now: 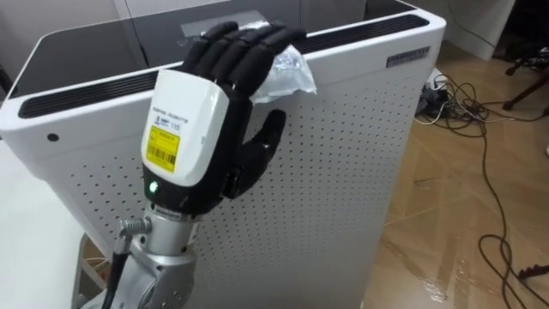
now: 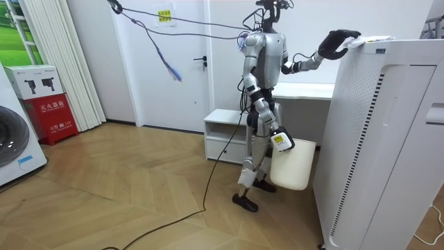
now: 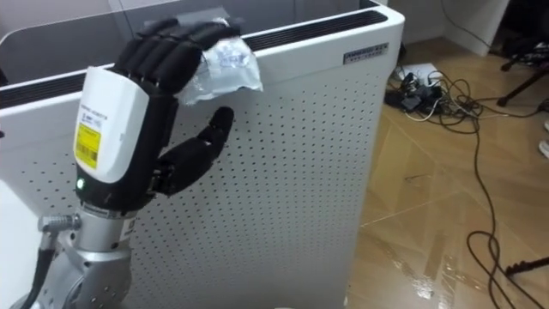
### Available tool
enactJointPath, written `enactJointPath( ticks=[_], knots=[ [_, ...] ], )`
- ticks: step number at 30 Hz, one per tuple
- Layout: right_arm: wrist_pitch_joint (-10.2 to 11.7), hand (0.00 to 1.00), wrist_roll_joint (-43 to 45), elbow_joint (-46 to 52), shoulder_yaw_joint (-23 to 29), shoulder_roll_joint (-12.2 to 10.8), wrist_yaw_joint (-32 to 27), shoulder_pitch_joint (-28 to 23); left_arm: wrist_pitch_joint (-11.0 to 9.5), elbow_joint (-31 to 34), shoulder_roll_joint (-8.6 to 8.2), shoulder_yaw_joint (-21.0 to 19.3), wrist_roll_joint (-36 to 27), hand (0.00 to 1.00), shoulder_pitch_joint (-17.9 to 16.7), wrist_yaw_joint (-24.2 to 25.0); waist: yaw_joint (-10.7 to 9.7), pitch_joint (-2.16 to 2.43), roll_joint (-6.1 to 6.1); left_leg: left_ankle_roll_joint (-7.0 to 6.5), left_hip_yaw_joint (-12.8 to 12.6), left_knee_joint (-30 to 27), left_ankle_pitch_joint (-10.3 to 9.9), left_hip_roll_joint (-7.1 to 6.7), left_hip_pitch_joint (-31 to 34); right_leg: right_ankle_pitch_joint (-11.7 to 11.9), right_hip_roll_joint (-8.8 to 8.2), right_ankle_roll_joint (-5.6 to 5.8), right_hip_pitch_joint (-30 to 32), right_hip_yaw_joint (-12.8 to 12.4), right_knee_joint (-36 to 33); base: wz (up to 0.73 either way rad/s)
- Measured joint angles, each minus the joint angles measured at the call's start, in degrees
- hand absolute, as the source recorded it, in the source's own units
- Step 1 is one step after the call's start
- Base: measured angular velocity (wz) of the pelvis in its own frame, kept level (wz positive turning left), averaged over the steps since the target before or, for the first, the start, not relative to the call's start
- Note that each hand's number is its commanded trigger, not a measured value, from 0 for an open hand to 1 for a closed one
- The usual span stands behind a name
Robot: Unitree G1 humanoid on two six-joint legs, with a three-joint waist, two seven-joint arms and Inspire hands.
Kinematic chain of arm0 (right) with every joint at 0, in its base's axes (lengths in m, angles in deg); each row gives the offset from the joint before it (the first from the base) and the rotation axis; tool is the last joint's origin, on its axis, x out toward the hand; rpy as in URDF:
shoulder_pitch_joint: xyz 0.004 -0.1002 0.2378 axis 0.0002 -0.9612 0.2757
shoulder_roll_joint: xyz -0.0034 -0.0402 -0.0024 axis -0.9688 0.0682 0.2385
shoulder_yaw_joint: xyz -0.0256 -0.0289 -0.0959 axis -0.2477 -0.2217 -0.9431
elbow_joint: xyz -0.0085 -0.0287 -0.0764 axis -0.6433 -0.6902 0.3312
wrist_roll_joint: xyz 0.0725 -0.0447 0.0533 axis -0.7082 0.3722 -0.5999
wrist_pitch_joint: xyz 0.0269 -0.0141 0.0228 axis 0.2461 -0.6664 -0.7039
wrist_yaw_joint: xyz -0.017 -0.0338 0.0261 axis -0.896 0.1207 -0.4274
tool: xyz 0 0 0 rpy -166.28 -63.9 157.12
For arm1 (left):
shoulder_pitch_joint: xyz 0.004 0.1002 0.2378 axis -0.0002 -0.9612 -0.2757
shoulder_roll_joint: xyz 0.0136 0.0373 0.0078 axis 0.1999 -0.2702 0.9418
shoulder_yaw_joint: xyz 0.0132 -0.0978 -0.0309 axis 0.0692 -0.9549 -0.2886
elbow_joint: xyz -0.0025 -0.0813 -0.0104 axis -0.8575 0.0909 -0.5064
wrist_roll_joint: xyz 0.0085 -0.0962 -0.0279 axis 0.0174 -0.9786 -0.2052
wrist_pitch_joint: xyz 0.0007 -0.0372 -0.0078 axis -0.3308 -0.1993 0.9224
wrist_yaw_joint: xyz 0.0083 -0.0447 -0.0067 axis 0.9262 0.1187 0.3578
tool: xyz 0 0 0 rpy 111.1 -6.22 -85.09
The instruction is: Pick garbage
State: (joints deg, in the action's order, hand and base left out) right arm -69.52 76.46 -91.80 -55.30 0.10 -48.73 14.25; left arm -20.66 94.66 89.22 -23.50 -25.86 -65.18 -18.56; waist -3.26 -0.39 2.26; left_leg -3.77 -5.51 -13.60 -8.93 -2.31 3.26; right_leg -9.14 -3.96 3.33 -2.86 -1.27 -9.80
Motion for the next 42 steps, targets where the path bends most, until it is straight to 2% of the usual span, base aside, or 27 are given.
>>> enactJointPath(
  ticks=[4,20,22,25,30,34,37,40,42],
  knots=[
    [-0.01,1.00,0.02,-0.01,-0.02,-0.11,0.00,-0.42,0.37,0.11,-1.04,-1.04,0.64,1.00,0.41,0.30,0.41,0.00,-0.01,0.30,-0.21,0.01,0.21,0.56,-0.30,0.09,0.23,-0.19,0.08,0.09,0.02,-0.04],
    [-0.01,1.00,3.38,0.03,-0.11,-0.46,0.26,-0.48,0.26,0.67,-2.03,-0.66,0.93,1.00,0.88,1.56,0.41,-0.15,-0.28,0.43,-0.48,0.89,0.26,0.60,-0.87,0.05,0.35,-0.27,-0.04,0.60,0.07,-0.01],
    [0.00,1.00,3.28,0.04,-0.10,-0.82,-0.07,-0.50,-0.19,0.83,-2.14,-0.74,0.78,1.00,0.88,1.55,0.44,-0.13,-0.31,0.44,-0.43,0.86,0.26,0.54,-0.85,0.09,0.31,-0.32,-0.05,1.70,0.12,0.00],
    [0.18,1.00,3.27,0.15,-0.09,-1.44,-0.20,-0.49,-1.92,1.45,-2.75,-1.06,-0.08,1.00,0.88,1.58,0.53,-0.07,-0.32,0.47,-0.32,0.83,0.28,0.54,-0.86,0.12,0.24,-0.36,-0.10,2.99,0.13,0.00],
    [1.57,1.00,2.69,0.05,-0.23,-1.89,-0.09,-0.50,-4.07,6.62,-4.79,-0.75,-7.46,1.00,0.88,3.05,0.55,-0.05,-0.31,0.47,-0.14,0.88,0.28,0.58,-0.83,0.12,0.18,-0.37,-0.05,3.33,0.14,0.00],
    [2.25,1.00,2.68,0.02,-0.24,-2.04,-0.09,-0.49,-6.05,10.97,-5.39,-0.63,-13.65,1.00,0.88,4.14,0.47,-0.03,-0.38,0.47,-0.15,0.91,0.28,0.54,-0.84,0.12,0.18,-0.37,-0.05,3.25,0.15,0.00],
    [2.68,1.00,2.67,-0.38,-0.34,-2.16,-0.30,-0.42,-6.41,14.09,-5.62,0.06,-17.56,1.00,0.88,5.00,0.43,0.06,-0.49,0.47,-0.10,0.88,0.29,0.47,-0.79,0.11,0.18,-0.37,-0.10,3.32,0.16,0.00],
    [2.68,1.00,2.68,-0.44,-0.75,-2.30,-0.80,-0.31,-8.25,15.87,-6.28,1.78,-21.77,1.00,0.87,5.35,0.56,0.20,-0.73,0.48,-0.04,0.81,0.29,0.50,-0.87,0.11,0.17,-0.37,-0.12,3.58,0.02,0.00],
    [2.68,1.00,2.65,-0.43,-0.73,-2.46,-0.83,-0.14,-8.90,16.05,-7.35,1.73,-25.83,1.00,0.88,6.40,0.66,0.25,-0.84,0.52,-0.14,0.83,0.33,0.58,-1.02,0.11,0.09,-0.38,-0.12,4.20,0.01,-0.02]
  ],
)
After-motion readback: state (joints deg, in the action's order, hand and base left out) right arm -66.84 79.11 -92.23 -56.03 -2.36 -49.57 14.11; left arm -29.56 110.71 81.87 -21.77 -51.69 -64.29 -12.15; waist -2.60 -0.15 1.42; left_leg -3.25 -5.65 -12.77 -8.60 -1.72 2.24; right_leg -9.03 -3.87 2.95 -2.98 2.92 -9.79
